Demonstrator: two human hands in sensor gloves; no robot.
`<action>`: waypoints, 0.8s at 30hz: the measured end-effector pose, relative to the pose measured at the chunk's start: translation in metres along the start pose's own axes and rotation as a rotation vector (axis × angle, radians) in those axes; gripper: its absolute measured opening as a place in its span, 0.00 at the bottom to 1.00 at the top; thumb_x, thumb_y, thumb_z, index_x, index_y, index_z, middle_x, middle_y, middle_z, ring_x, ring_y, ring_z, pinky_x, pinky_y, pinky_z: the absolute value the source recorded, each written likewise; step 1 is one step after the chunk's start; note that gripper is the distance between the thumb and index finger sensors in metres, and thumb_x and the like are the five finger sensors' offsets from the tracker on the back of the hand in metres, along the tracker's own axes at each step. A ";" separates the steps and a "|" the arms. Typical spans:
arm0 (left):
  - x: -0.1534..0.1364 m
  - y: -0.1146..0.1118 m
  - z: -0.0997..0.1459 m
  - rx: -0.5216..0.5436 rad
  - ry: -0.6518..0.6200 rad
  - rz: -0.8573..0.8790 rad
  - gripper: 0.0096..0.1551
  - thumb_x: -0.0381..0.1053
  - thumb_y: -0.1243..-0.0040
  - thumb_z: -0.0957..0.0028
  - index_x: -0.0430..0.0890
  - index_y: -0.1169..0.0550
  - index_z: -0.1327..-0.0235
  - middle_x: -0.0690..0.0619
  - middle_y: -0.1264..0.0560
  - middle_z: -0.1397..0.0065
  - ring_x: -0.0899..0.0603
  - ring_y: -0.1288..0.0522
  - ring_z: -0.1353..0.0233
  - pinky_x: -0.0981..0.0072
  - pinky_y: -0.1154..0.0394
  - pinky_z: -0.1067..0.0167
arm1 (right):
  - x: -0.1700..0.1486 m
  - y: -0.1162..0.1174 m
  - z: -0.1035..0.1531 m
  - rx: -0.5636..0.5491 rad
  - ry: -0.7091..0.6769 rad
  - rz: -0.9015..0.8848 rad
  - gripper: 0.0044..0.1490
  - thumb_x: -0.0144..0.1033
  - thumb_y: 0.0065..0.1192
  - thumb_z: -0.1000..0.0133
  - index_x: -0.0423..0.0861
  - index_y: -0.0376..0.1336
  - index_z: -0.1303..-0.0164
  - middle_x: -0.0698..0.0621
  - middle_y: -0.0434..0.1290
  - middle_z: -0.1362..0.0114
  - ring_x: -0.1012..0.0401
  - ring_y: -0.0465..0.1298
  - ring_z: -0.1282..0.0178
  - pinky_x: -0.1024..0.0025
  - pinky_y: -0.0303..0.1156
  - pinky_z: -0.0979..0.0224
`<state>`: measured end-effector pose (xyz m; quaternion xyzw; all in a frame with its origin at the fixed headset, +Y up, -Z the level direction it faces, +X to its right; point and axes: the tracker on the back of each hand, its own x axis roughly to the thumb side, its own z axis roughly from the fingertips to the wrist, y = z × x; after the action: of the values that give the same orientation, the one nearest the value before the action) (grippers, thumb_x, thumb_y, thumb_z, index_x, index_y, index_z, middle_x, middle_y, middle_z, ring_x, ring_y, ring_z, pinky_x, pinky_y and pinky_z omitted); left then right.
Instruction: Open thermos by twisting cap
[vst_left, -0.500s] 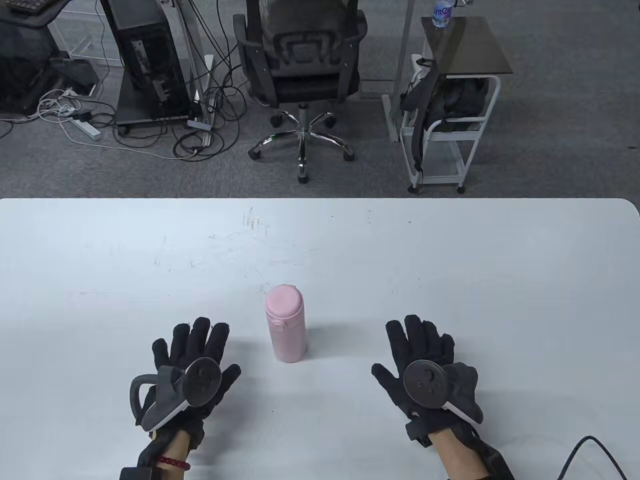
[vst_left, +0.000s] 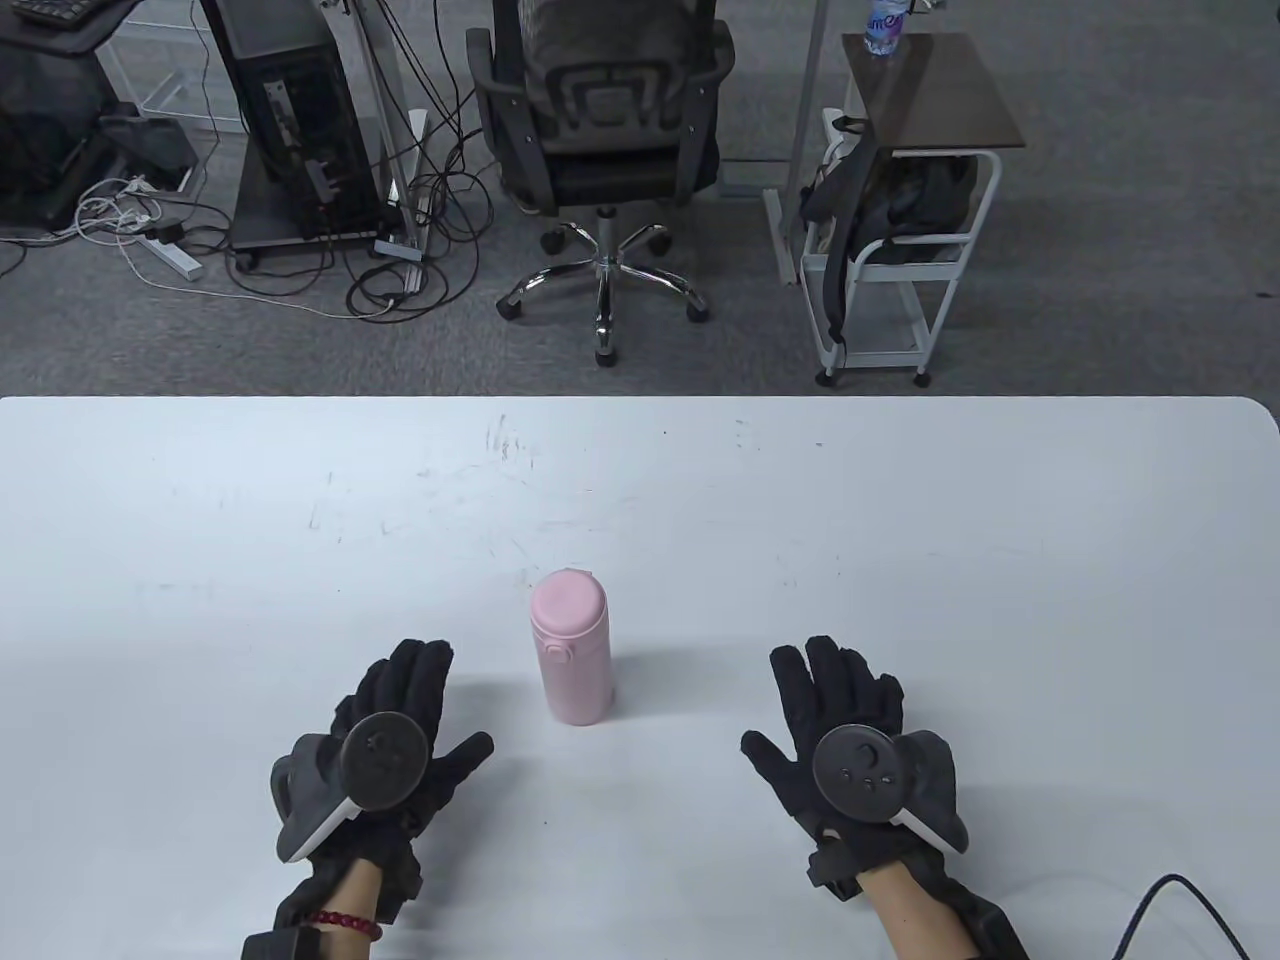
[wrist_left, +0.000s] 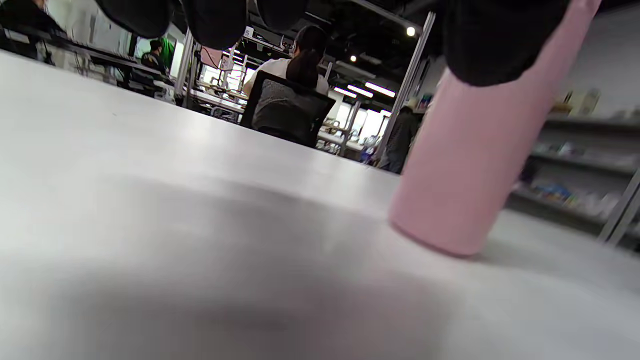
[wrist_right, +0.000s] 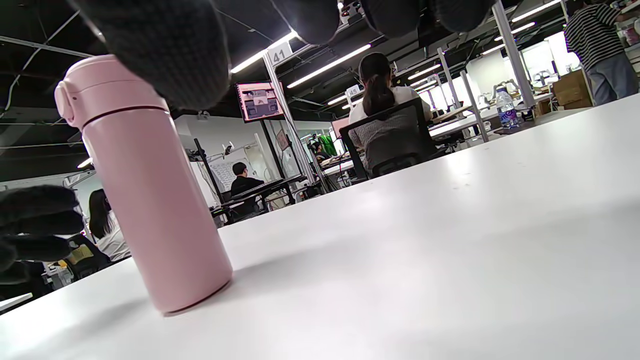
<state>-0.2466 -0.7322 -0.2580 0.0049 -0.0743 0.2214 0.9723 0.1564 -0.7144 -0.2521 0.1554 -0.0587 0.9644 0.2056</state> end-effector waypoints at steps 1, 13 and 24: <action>0.001 -0.001 -0.001 0.018 -0.011 0.082 0.60 0.68 0.35 0.51 0.48 0.53 0.17 0.45 0.48 0.12 0.29 0.44 0.16 0.26 0.40 0.26 | 0.000 0.000 0.000 0.004 0.000 -0.002 0.55 0.53 0.62 0.43 0.39 0.44 0.16 0.27 0.45 0.16 0.27 0.48 0.23 0.20 0.39 0.32; 0.032 -0.043 -0.056 -0.201 0.009 0.616 0.62 0.64 0.33 0.41 0.52 0.66 0.21 0.54 0.63 0.11 0.36 0.56 0.11 0.36 0.49 0.14 | -0.004 -0.001 0.003 0.007 0.000 -0.042 0.55 0.53 0.63 0.43 0.38 0.43 0.16 0.27 0.45 0.16 0.27 0.48 0.23 0.20 0.39 0.32; 0.040 -0.059 -0.071 -0.222 0.034 0.678 0.62 0.59 0.27 0.56 0.57 0.57 0.23 0.56 0.55 0.11 0.42 0.49 0.12 0.51 0.40 0.14 | -0.005 -0.001 0.002 0.014 -0.015 -0.050 0.55 0.52 0.63 0.43 0.38 0.43 0.16 0.27 0.45 0.16 0.27 0.49 0.23 0.20 0.39 0.32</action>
<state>-0.1752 -0.7656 -0.3204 -0.1294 -0.0794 0.5222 0.8392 0.1612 -0.7159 -0.2516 0.1657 -0.0496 0.9581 0.2281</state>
